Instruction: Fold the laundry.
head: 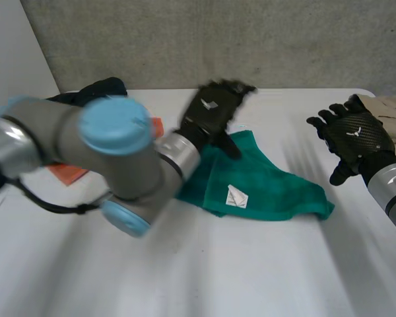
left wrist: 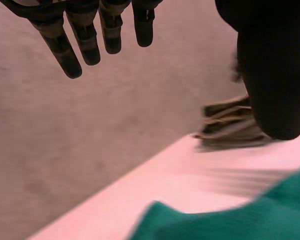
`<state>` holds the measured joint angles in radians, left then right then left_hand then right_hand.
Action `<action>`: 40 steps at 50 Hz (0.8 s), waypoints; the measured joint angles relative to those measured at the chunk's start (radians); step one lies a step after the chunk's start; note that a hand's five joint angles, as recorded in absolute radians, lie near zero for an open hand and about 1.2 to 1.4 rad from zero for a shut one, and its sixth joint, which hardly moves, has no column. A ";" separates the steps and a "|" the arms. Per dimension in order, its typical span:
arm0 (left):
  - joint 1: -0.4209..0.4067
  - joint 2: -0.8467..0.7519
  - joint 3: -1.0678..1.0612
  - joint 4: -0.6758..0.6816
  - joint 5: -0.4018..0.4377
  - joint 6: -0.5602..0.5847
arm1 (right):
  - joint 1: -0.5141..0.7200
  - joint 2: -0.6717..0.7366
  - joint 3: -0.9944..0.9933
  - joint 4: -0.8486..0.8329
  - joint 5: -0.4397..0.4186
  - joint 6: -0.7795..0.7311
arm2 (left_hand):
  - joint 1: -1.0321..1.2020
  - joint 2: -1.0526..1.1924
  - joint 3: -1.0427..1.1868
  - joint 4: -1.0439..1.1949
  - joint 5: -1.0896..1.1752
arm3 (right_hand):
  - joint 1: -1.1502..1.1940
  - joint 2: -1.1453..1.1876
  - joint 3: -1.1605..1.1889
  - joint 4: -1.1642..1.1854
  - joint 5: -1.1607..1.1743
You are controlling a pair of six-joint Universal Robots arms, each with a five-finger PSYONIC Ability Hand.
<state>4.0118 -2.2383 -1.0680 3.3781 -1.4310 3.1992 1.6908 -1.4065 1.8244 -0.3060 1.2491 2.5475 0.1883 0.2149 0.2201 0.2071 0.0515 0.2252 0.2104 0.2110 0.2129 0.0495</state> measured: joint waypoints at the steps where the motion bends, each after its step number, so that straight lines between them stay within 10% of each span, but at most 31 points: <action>1: 0.033 0.039 -0.025 -0.001 0.000 0.002 | 0.005 -0.002 -0.003 0.015 0.000 -0.001 | 0.000 0.000 0.000 0.000 0.000 | 0.000 0.000 0.000 0.000 0.000; 18: 0.417 0.033 -0.152 -0.205 0.012 0.250 | 0.279 0.086 -0.105 0.252 0.013 0.004 | 0.161 0.127 0.119 0.138 0.122 | 0.000 0.000 0.000 0.000 0.000; 40: 0.451 -0.245 0.030 -0.197 0.106 0.308 | 0.469 0.402 -0.181 -0.086 0.195 0.011 | 0.382 0.346 0.342 0.360 0.339 | 0.211 0.209 0.224 0.220 0.216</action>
<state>4.4628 -2.4832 -1.0379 3.1812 -1.3248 3.5076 2.1602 -1.0046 1.6438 -0.3923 1.4441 2.5581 0.5701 0.5613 0.5617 0.5666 0.3905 0.4361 0.4197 0.4349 0.4326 0.2657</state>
